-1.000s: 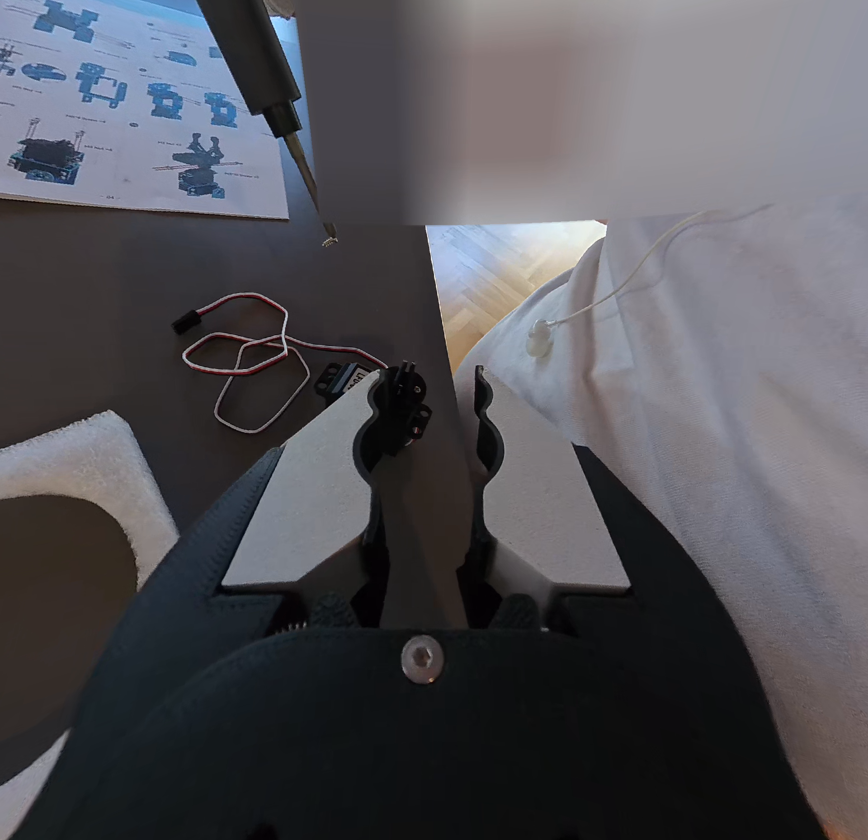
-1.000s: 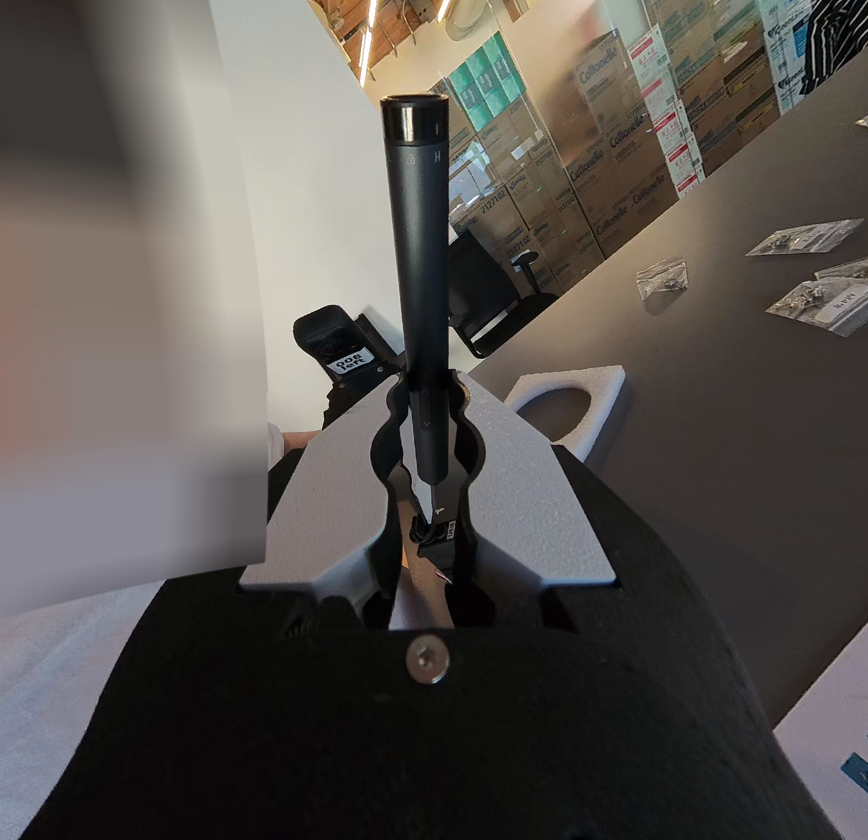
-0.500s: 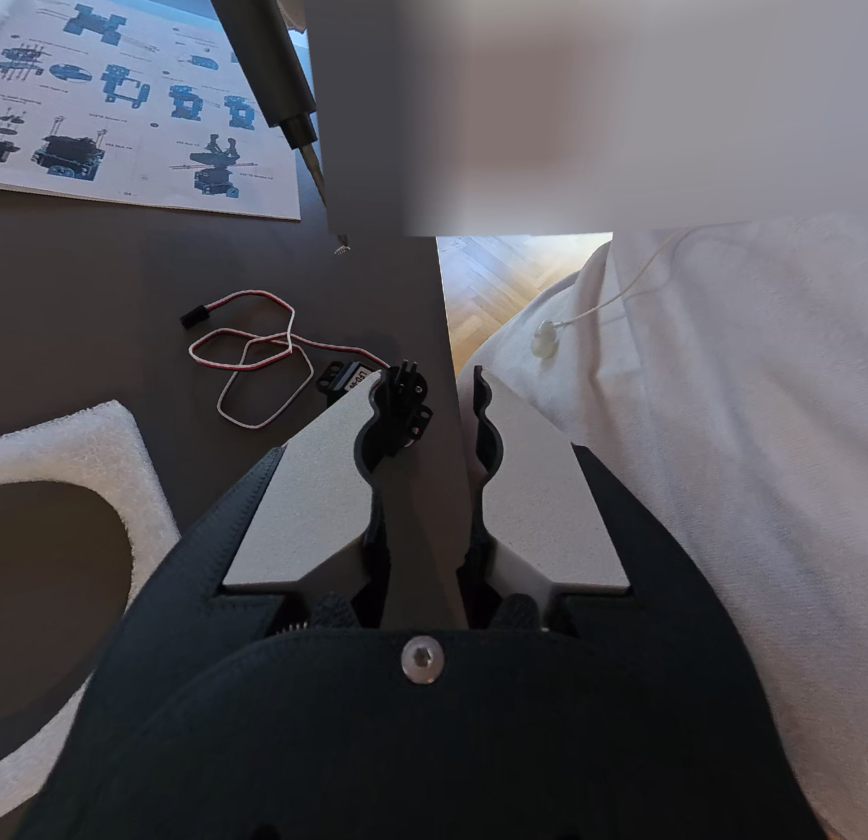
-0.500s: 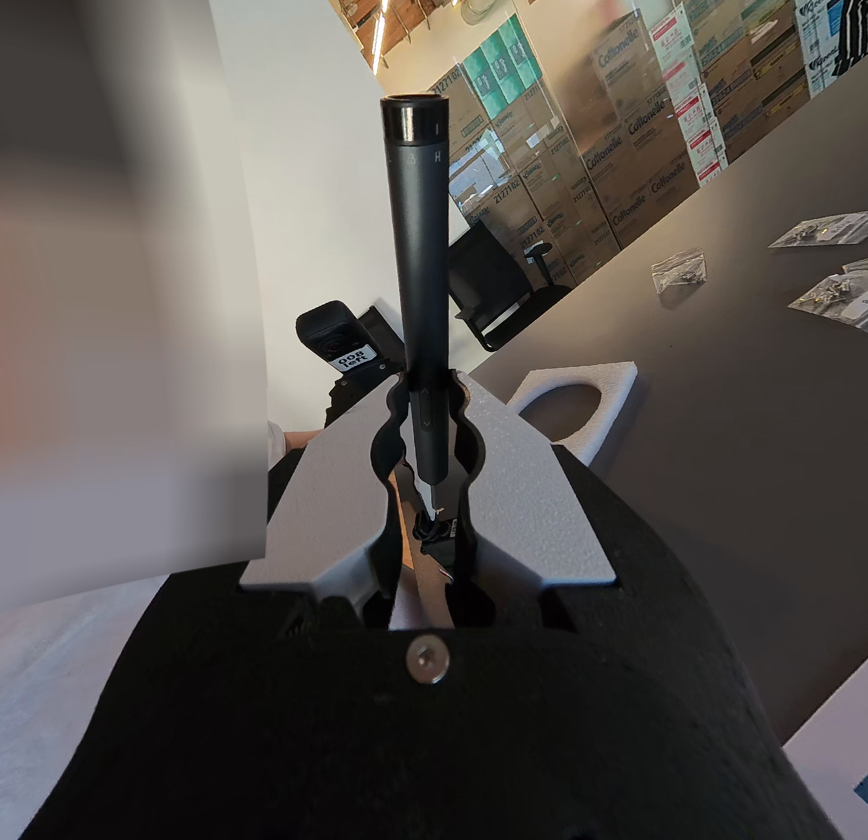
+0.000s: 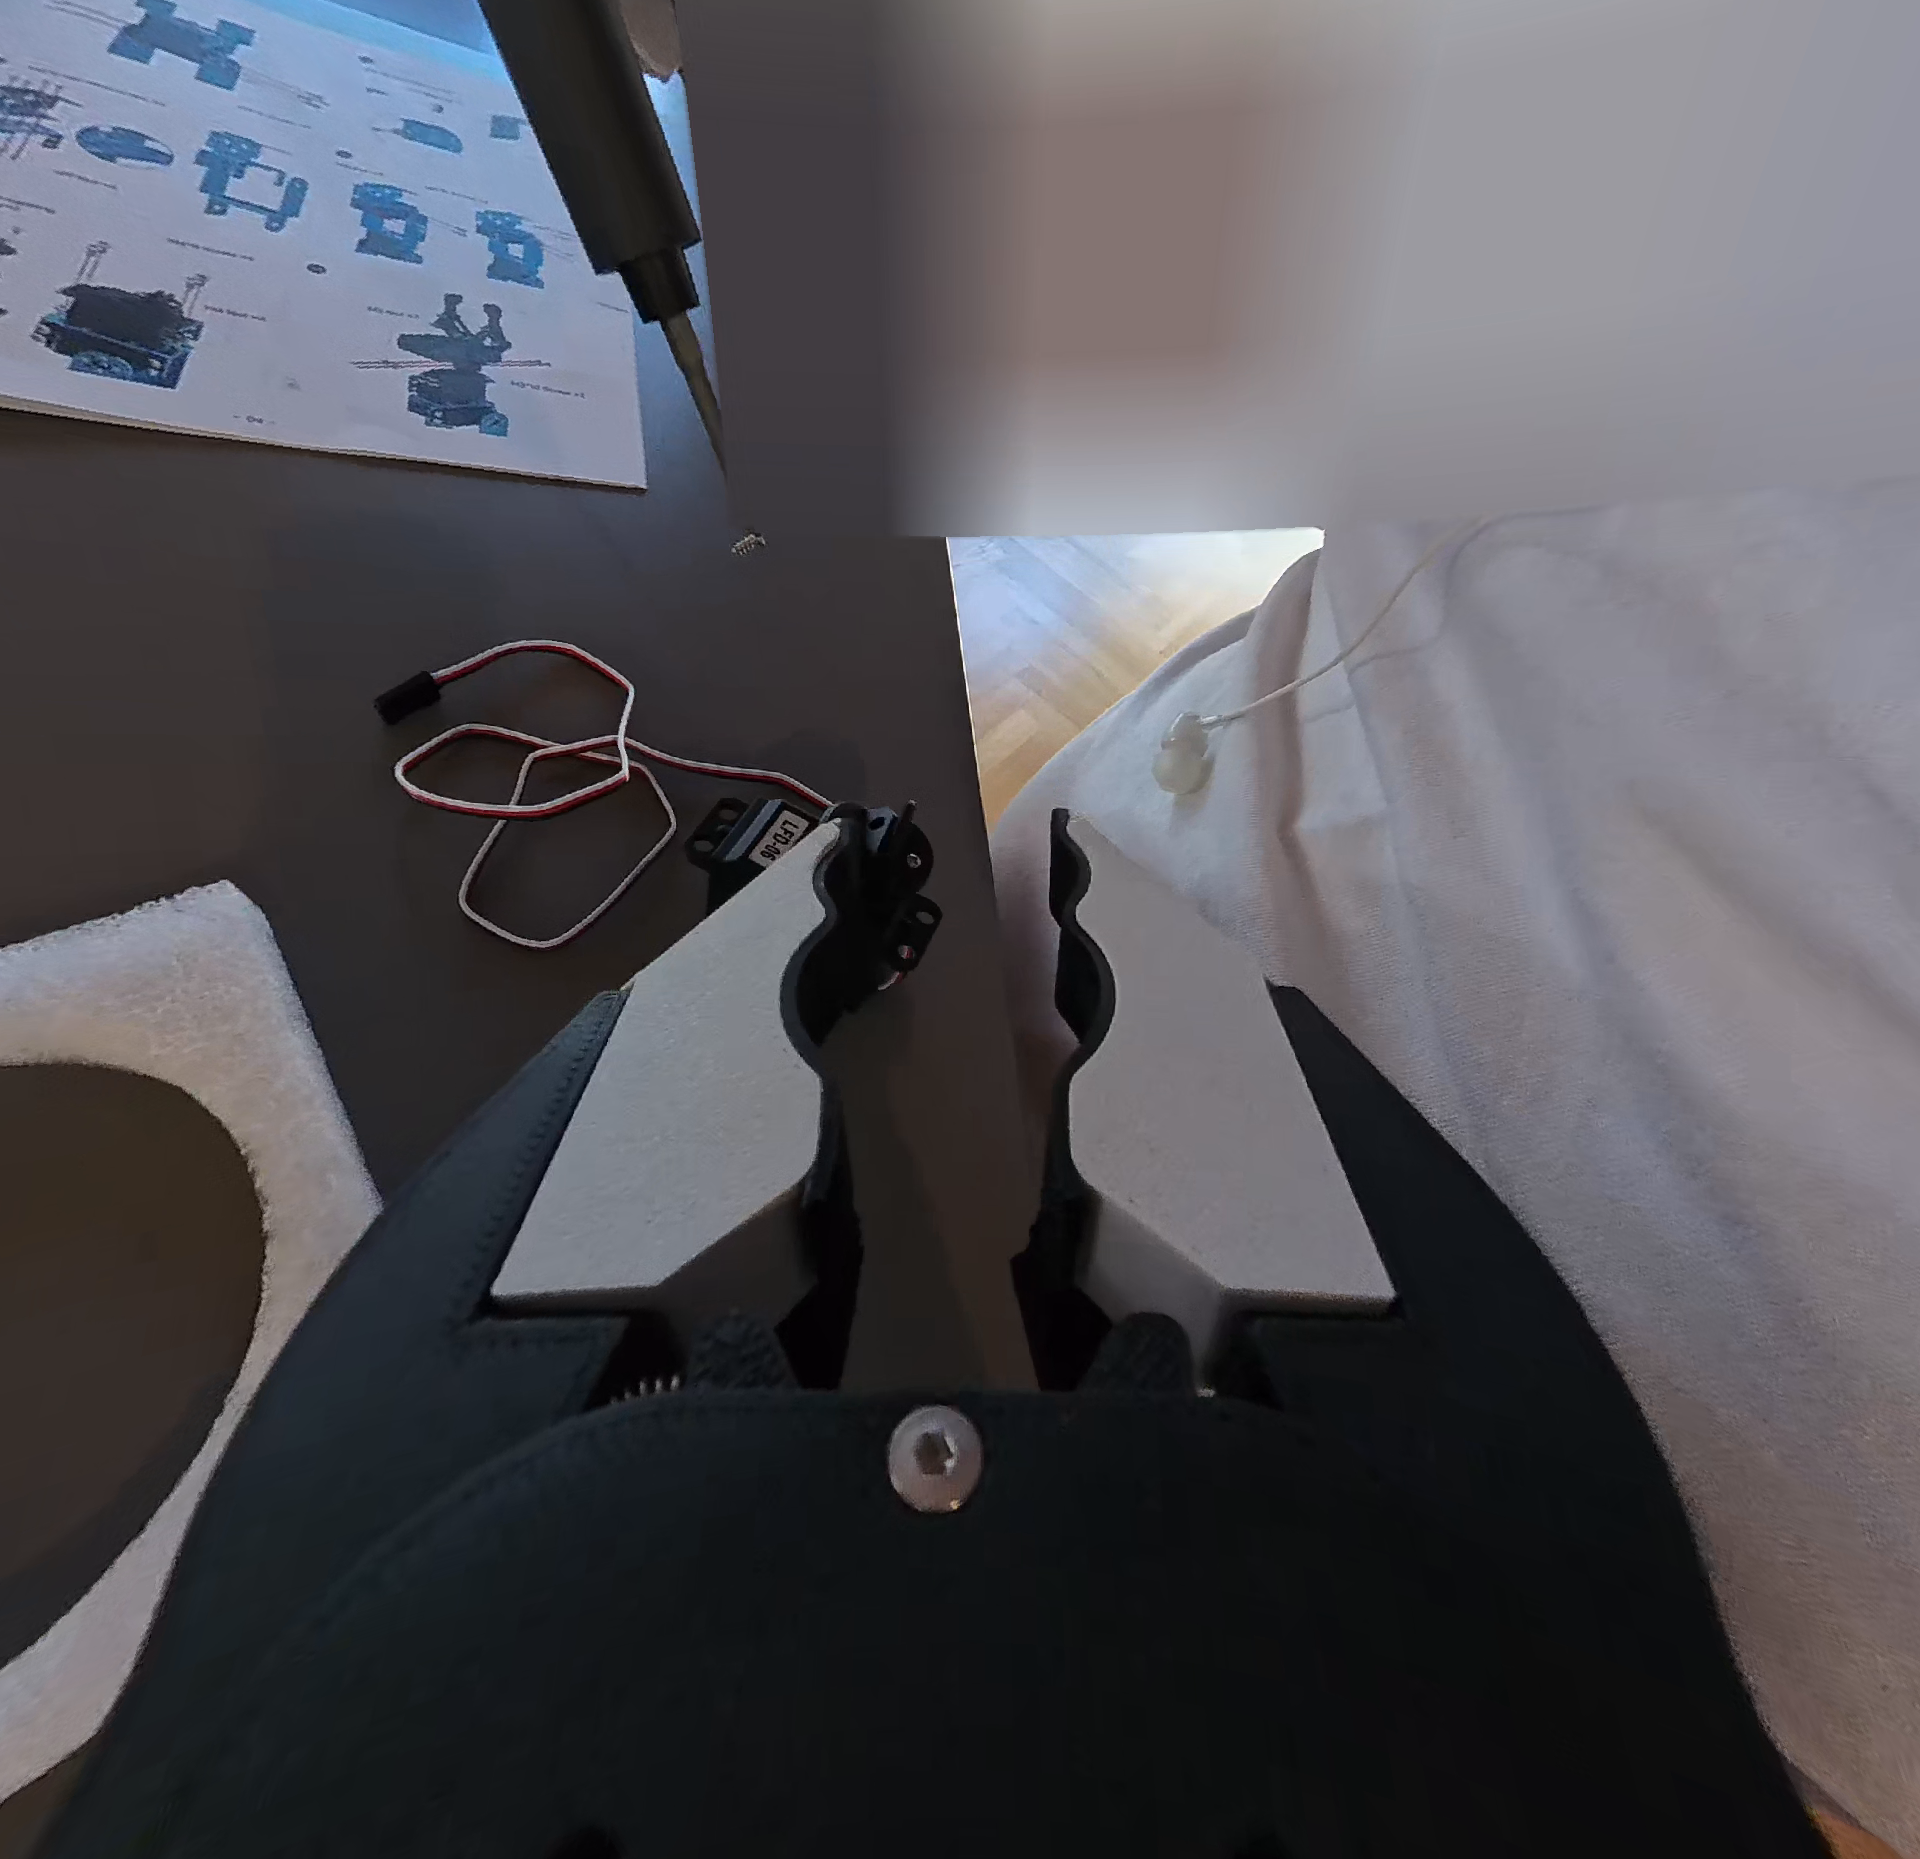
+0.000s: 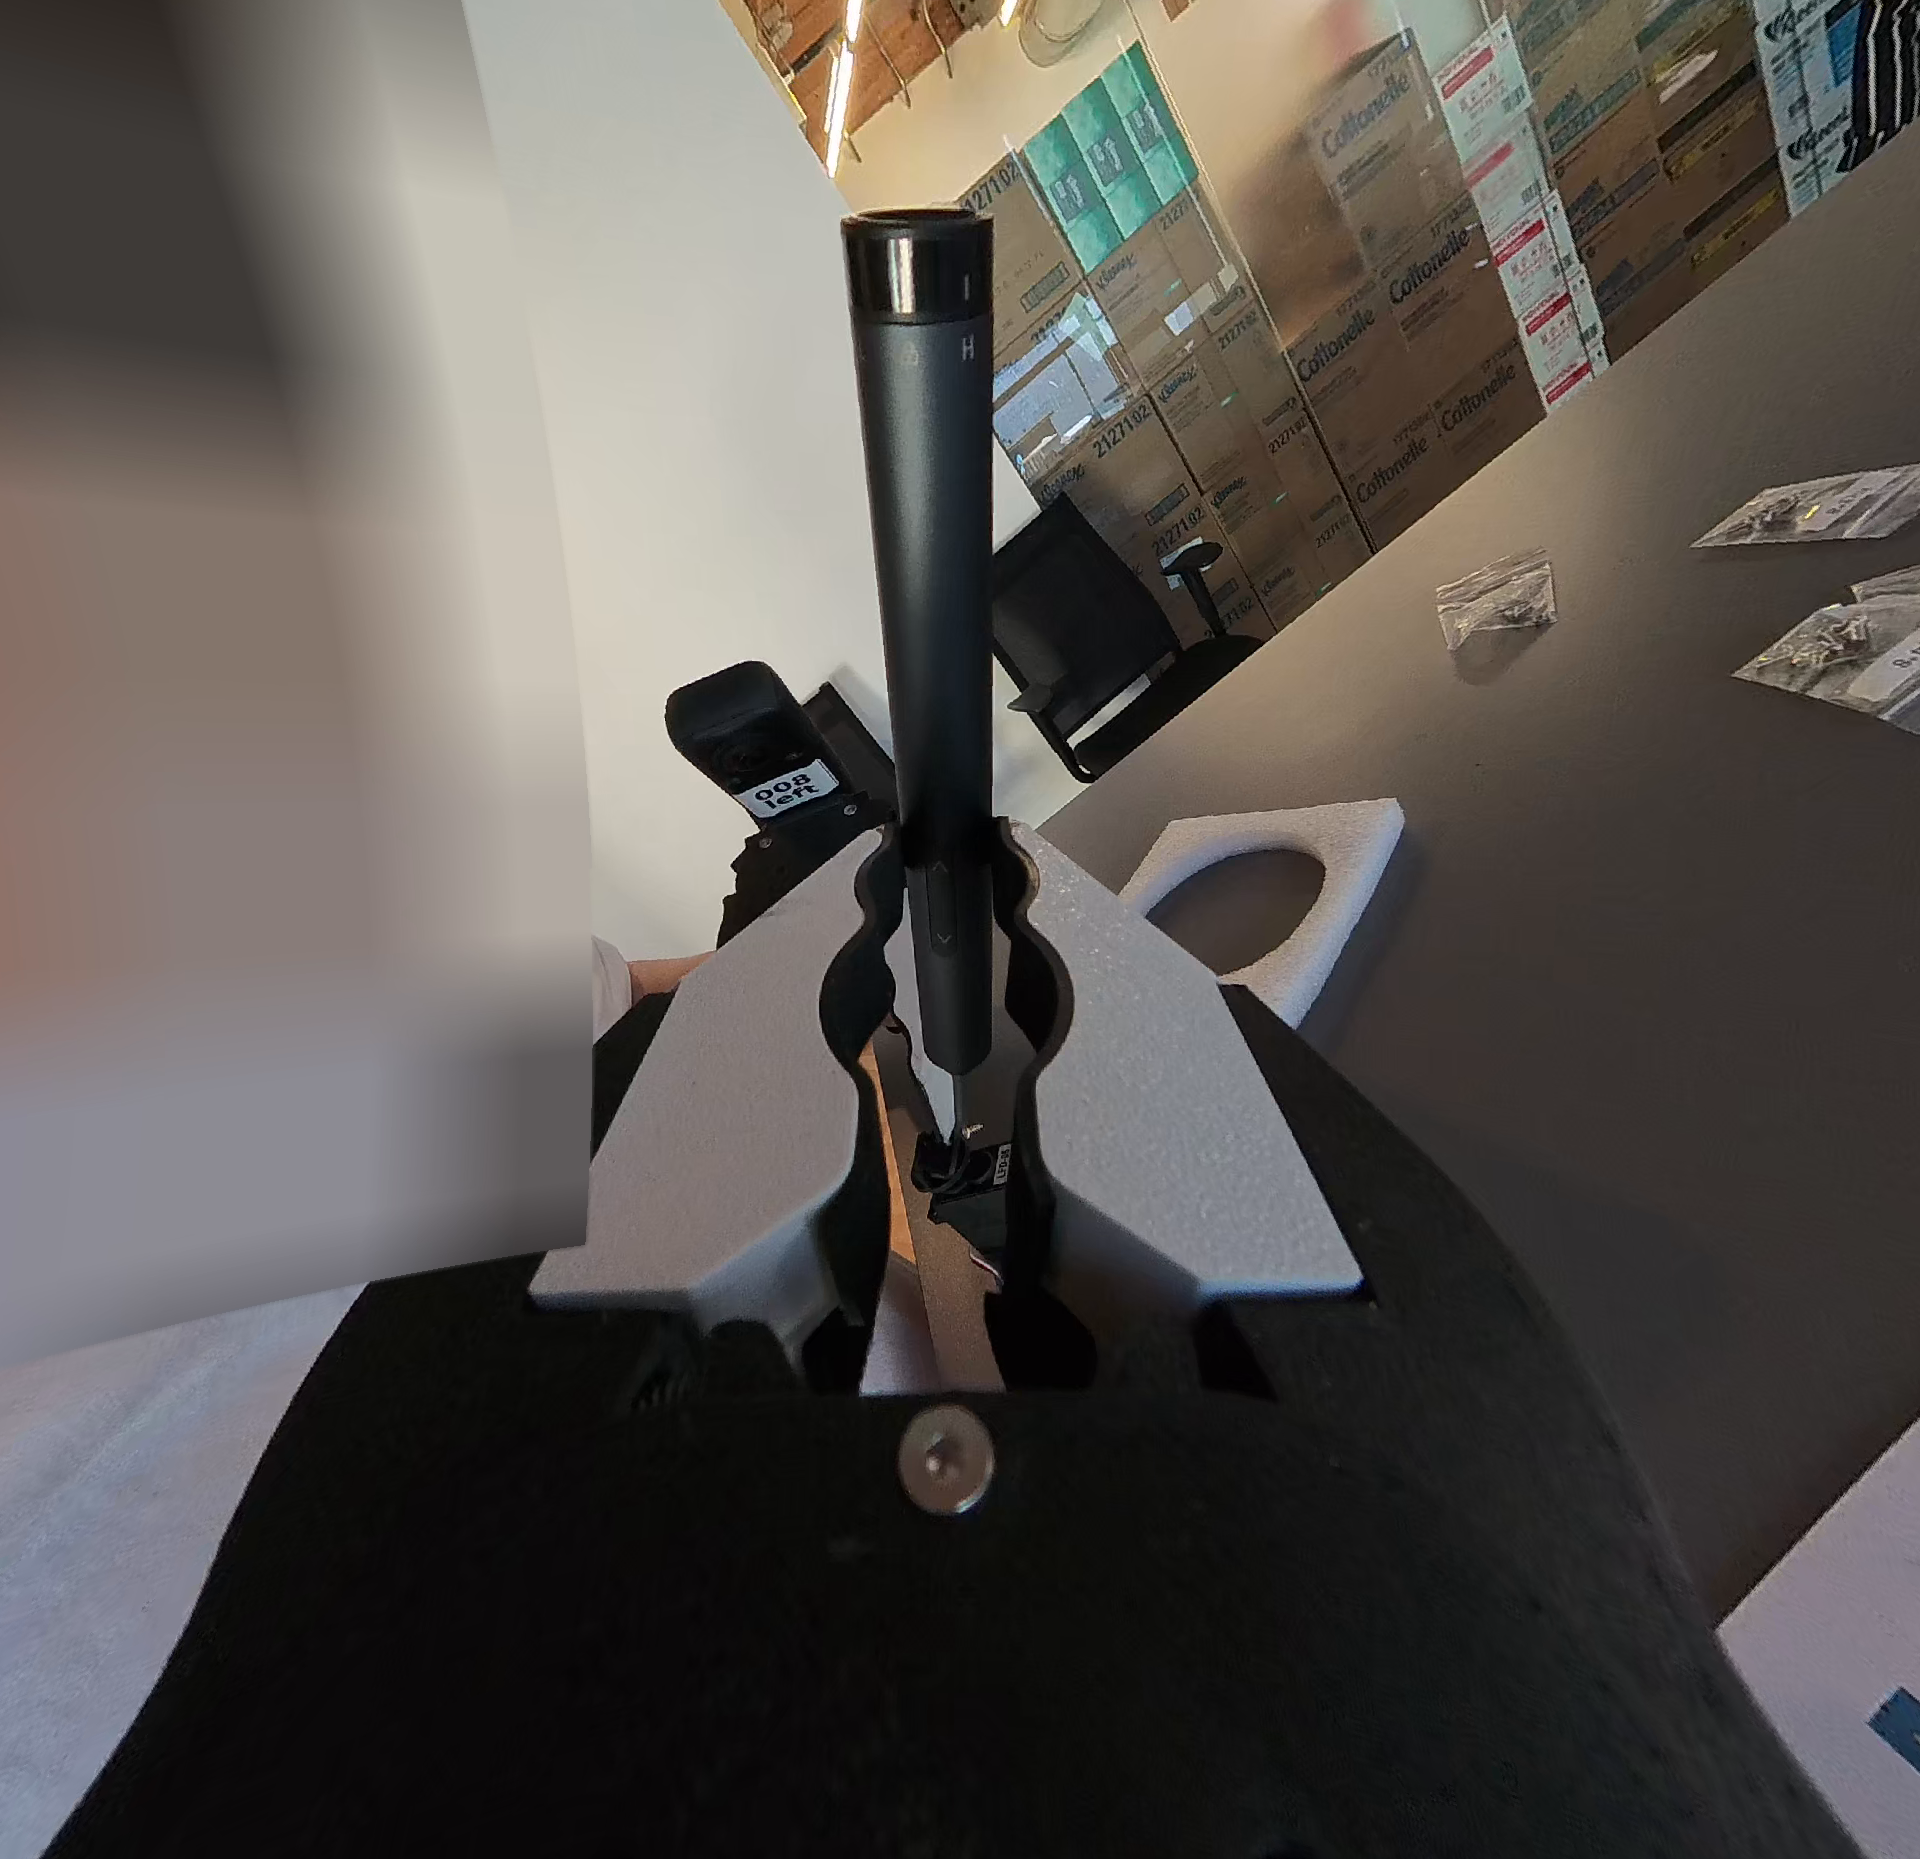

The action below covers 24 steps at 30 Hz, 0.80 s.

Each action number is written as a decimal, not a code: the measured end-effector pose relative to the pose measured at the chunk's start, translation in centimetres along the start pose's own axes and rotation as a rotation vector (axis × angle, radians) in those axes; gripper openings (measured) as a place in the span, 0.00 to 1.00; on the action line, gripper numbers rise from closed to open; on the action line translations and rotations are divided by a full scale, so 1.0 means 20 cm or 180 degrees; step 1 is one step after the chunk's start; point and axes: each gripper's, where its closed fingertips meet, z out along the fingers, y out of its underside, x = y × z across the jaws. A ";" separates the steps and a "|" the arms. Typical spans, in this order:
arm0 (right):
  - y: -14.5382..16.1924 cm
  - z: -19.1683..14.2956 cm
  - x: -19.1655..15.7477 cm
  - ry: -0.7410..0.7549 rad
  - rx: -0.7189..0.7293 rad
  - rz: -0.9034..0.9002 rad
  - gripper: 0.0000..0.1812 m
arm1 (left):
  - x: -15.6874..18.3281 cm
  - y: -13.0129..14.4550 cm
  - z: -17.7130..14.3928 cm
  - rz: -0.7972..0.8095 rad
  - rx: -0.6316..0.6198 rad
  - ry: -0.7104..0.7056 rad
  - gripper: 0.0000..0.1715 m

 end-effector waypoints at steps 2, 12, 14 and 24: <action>0.00 0.00 0.00 0.0006 -0.0002 -0.0006 0.08 | 0.00 0.00 0.00 0.0001 -0.0015 0.0009 0.21; 0.00 0.00 0.00 0.0003 0.0000 0.0005 0.08 | -0.01 -0.01 0.00 -0.0104 0.0024 0.0100 0.22; 0.00 0.00 0.00 0.0004 0.0000 0.0010 0.08 | -0.01 -0.01 0.00 -0.0108 0.0026 0.0102 0.22; 0.00 0.00 0.01 0.0005 0.0003 0.0011 0.08 | 0.01 -0.05 -0.01 -0.0150 0.0123 0.0191 0.22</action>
